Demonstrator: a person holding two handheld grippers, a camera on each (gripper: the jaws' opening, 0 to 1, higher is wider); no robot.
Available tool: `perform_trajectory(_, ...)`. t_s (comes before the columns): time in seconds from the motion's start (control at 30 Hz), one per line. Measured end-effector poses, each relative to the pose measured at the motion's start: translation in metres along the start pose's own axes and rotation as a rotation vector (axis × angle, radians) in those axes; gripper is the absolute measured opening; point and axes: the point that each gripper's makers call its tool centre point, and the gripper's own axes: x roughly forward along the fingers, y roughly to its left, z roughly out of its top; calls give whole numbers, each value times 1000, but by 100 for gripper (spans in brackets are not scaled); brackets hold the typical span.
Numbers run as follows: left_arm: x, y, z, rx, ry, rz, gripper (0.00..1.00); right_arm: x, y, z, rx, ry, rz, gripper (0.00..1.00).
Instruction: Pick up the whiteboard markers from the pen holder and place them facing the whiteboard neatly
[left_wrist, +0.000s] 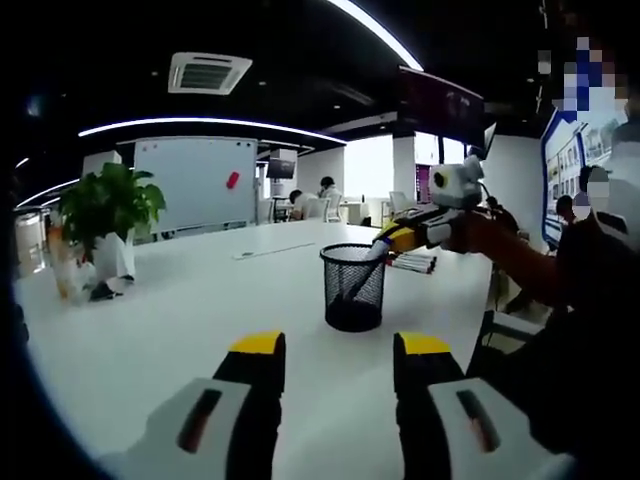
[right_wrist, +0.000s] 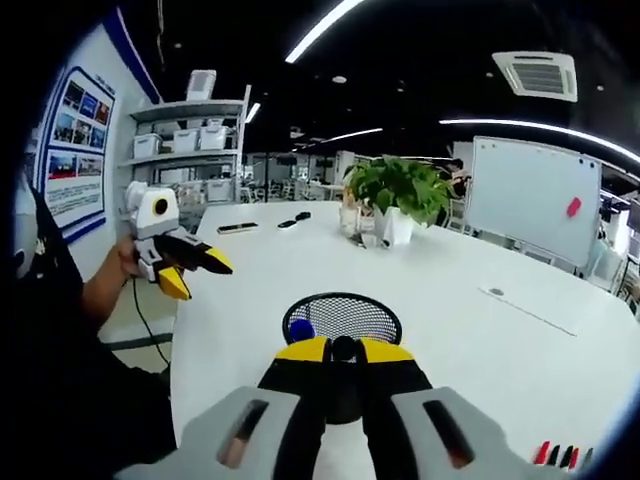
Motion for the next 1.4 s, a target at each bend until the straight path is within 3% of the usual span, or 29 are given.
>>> perform_trajectory(0.23,1,0,-1,-2,2,-3,45,0,-1,1,2,-5,-4,13)
perform_trajectory(0.93,1,-2,-2,7,8,-4,45,-32,-7,36,38,-126,-56,13)
perform_trajectory(1.4,1,-1,-1,8,8,0,44,-47,-6,38,51,-162,-71,12)
